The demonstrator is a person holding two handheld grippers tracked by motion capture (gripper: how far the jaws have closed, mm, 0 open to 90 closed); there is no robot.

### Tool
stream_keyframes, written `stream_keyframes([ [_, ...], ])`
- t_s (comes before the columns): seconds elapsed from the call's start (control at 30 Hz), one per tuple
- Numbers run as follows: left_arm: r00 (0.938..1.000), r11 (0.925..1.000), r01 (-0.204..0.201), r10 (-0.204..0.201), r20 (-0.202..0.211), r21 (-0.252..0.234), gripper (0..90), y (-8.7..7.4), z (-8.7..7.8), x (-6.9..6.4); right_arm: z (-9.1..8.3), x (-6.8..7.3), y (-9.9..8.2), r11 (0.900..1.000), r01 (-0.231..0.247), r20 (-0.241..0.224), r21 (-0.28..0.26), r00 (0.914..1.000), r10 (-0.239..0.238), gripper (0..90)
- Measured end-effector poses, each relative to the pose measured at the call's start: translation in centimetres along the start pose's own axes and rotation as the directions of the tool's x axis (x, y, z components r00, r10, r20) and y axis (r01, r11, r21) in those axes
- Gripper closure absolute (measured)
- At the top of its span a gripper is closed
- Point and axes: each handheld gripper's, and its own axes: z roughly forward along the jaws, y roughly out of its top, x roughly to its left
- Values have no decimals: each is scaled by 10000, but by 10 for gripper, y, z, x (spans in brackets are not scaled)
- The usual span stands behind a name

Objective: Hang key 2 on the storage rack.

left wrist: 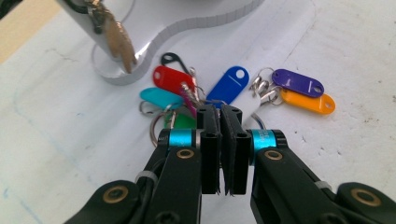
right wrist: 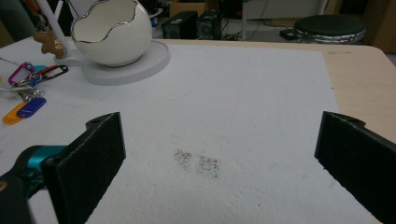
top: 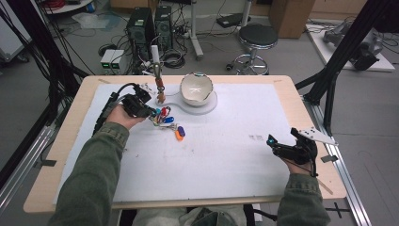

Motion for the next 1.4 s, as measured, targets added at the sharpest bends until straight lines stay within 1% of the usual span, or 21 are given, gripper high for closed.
stream_keyframes([
  [0.07, 9999, 9999, 60, -61, -101, -90, 864, -1, -5, 2, 0, 0, 0, 10000, 7, 5, 6, 10000, -7, 8],
  [0.13, 9997, 10000, 34, -36, -235, -85, 864, -1, -10, 4, 0, 0, 0, 10000, -4, 2, 0, 10000, 4, 8],
  [0.23, 9991, 9996, 142, -151, -397, -234, 864, -2, -15, 7, 0, 0, 0, 10000, -6, -13, -4, 10000, 6, 8],
  [0.3, 9990, 9994, 174, -187, -404, -314, 864, -2, -19, 9, 0, 0, 0, 10000, -27, -18, -12, 10000, 27, 8],
  [0.47, 9981, 9990, 157, -182, -592, -420, 864, 0, -30, 11, 0, 0, 0, 10000, -48, -40, -9, 10000, 48, 8],
  [0.67, 9964, 9979, 328, -371, -757, -566, 865, 0, -42, 19, 0, -1, 0, 10000, -35, -49, -8, 10000, 35, 8],
  [0.77, 9951, 9962, 546, -599, -793, -672, 864, -1, -49, 24, 0, -1, 0, 10000, -11, -48, -18, 10000, 11, 8],
  [0.87, 9925, 9920, 843, -919, -805, -934, 864, -1, -56, 27, 1, 0, 0, 10000, 13, -53, -31, 10000, -13, 8],
  [1.03, 9878, 9871, 1170, -1271, -903, -1097, 864, -4, -64, 32, 1, 0, 0, 10000, -4, -50, -41, 10000, 4, 8],
  [1.1, 9852, 9823, 1360, -1477, -865, -1285, 864, -4, -67, 34, 0, 0, 0, 10000, -22, -41, -37, 10000, 22, 8],
  [1.17, 9824, 9786, 1489, -1628, -920, -1419, 864, -4, -69, 36, 0, 0, 0, 10000, -24, -45, -38, 10000, 24, 8],
  [1.27, 9805, 9793, 1492, -1645, -1076, -1368, 864, -2, -73, 39, 1, 0, 0, 10000, -2, -58, -45, 10000, 2, 8],
  [1.37, 9779, 9763, 1533, -1721, -1185, -1531, 864, 3, -80, 41, 1, -1, 0, 10000, 10, -70, -39, 10000, -11, 8],
  [1.4, 9765, 9741, 1583, -1788, -1206, -1617, 864, 4, -82, 42, 1, -1, 0, 10000, 11, -74, -42, 10000, -11, 8],
])
